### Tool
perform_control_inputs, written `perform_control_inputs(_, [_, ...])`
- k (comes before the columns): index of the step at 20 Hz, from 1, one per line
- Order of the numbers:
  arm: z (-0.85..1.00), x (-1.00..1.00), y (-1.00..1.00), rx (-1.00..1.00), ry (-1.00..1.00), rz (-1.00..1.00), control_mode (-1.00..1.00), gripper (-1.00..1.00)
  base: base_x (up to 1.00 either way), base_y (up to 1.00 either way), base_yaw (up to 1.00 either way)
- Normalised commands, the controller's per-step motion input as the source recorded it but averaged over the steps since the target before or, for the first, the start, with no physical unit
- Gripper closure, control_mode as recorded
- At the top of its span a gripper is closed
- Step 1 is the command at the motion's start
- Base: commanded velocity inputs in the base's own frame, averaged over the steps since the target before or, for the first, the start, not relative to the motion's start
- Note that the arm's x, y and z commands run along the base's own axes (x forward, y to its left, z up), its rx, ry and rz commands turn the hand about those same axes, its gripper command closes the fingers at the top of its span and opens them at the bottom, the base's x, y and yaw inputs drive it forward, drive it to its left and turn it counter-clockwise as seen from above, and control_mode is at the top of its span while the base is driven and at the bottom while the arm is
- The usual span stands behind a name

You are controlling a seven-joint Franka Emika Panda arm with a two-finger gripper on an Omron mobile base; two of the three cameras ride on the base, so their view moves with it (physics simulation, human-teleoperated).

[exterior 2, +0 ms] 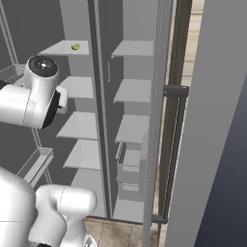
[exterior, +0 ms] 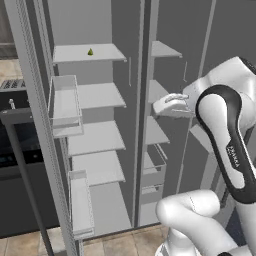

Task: There is a bowl on the dining counter. Grab a lemon wedge from the fridge and place it in the bowl. Then get the liquor bottle and glass cup from the cabinet and place them next to the bowl.

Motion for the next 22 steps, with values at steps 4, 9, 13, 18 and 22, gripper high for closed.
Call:
perform_control_inputs(4, [-0.47, -0.81, -0.46, -0.28, -0.03, 0.00, -1.00, -1.00, 0.00, 0.00, 0.00])
perform_control_inputs(9, [-0.52, -0.62, -0.31, -0.25, 0.00, -0.05, -1.00, -1.00, 0.00, 0.00, 0.00])
perform_control_inputs(13, [-0.45, -0.48, -0.35, -0.20, 0.00, -0.11, -1.00, -1.00, 0.00, 0.00, 0.00])
perform_control_inputs(18, [-0.19, -0.26, -0.18, -0.03, 0.00, -0.10, -1.00, -1.00, 0.00, 0.00, 0.00])
perform_control_inputs(22, [-0.02, 0.00, -0.01, 0.00, 0.00, -0.02, -1.00, -1.00, 0.00, 0.00, 0.00])
